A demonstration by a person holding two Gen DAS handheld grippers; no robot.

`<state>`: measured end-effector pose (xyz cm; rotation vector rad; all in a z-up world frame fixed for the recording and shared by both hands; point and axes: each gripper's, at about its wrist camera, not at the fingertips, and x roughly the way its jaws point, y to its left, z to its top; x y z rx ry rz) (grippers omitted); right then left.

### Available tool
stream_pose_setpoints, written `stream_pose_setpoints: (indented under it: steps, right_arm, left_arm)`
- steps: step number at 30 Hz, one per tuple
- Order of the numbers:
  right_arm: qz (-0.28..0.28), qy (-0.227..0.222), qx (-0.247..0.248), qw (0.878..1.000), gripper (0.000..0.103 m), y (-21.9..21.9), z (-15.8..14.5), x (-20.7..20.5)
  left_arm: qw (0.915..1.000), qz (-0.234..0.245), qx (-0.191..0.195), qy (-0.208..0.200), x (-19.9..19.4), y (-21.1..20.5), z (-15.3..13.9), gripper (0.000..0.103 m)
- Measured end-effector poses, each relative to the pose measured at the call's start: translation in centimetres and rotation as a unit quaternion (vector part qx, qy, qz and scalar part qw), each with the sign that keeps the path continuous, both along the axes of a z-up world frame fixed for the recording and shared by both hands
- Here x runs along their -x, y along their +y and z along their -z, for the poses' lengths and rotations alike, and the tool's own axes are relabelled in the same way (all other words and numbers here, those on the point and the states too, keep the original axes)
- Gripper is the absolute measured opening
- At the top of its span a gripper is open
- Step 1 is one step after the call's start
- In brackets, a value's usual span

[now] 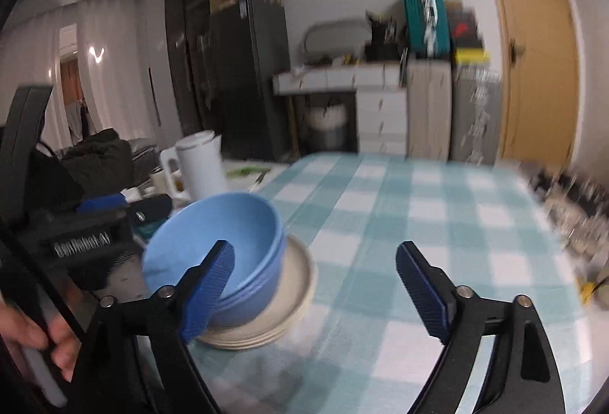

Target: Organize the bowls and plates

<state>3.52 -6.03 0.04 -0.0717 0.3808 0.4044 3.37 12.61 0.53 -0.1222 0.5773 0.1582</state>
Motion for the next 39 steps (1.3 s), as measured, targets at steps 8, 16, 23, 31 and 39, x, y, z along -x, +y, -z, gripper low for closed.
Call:
stream_pose_setpoints:
  steps: [8, 16, 23, 31, 39]
  right_arm:
    - [-0.002, -0.046, -0.003, 0.999, 0.102, -2.8, 0.5, 2.8]
    - [0.036, -0.056, 0.003, 0.998, 0.102, -4.3, 0.2, 3.6]
    - [0.09, -0.028, 0.011, 0.995, 0.102, -5.1, 0.7, 3.3]
    - [0.104, -0.016, 0.002, 0.994, 0.102, -5.8, 0.9, 2.6]
    - [0.111, -0.009, -0.006, 0.994, 0.102, -6.1, 0.9, 2.4]
  left_arm:
    - [0.9985, 0.013, -0.05, -0.019, 1.0, -3.5, -0.3, 0.083]
    - [0.9962, 0.034, -0.065, -0.047, 2.1, -6.5, -0.7, 0.084]
    - [0.9928, 0.038, -0.09, -0.07, 2.6, -8.3, -0.9, 0.084]
    - [0.9923, 0.049, -0.106, -0.04, 1.5, -9.5, 0.2, 0.084]
    - [0.9926, 0.07, -0.095, -0.03, 1.6, -9.9, 0.3, 0.084]
